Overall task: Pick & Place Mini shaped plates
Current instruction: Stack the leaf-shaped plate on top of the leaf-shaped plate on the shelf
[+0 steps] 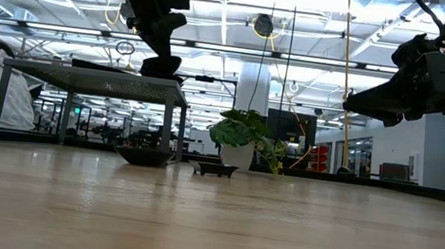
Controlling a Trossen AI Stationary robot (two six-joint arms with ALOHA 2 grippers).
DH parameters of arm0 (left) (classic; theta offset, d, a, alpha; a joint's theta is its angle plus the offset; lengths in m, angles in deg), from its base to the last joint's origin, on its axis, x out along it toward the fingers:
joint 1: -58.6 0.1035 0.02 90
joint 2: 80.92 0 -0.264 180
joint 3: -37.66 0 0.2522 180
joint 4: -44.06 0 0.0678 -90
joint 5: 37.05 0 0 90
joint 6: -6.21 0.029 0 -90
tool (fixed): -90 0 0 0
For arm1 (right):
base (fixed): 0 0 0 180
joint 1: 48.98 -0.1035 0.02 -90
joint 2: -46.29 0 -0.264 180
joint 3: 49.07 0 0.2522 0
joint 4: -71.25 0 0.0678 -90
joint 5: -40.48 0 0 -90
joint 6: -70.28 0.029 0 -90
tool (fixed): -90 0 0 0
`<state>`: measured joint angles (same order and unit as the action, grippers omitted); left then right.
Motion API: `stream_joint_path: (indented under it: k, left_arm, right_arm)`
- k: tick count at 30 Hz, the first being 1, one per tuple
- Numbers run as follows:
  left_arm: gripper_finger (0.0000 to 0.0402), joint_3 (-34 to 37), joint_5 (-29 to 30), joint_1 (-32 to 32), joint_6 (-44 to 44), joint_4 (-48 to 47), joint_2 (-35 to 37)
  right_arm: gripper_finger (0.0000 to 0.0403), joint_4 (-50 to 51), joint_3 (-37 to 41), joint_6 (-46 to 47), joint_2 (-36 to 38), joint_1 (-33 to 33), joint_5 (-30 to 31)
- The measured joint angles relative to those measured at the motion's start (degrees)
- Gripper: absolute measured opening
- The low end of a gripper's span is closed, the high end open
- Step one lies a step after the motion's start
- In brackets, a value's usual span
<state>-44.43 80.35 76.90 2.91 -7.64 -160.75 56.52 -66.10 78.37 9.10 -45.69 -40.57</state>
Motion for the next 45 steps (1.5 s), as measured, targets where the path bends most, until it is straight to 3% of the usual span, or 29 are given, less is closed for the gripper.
stream_joint_path:
  k: [15,19,24,26,33,39,45]
  left_arm:
    - [0.0127,-1.79,-2.03,-0.91,-1.74,-0.49,0.02]
    - [0.0151,-2.75,-9.70,-3.55,-2.00,1.19,0.04]
    - [0.0166,-2.31,-26.86,-8.98,-2.17,0.62,0.05]
    - [0.0169,-0.76,-28.46,-12.04,-2.50,0.38,0.07]
    - [0.0171,7.14,-23.98,-21.15,-2.04,2.21,0.02]
    - [0.0171,15.84,-12.04,-24.43,-6.05,11.17,0.02]
    - [0.0171,24.41,-11.30,-24.61,-12.51,23.48,0.02]
  right_arm:
    - [0.0128,0.01,-0.01,0.00,0.00,0.00,0.00]
    - [0.0128,0.02,0.00,0.00,0.00,0.00,0.00]
    - [0.0128,0.02,0.00,0.00,0.00,0.00,0.00]
    - [0.0128,0.00,0.00,0.00,0.00,0.00,0.00]
    - [0.0128,0.02,0.00,0.00,0.00,0.00,0.00]
    - [0.0128,0.02,0.00,0.00,0.01,0.00,0.00]
    - [0.0128,-0.84,0.00,0.00,0.01,0.00,0.00]
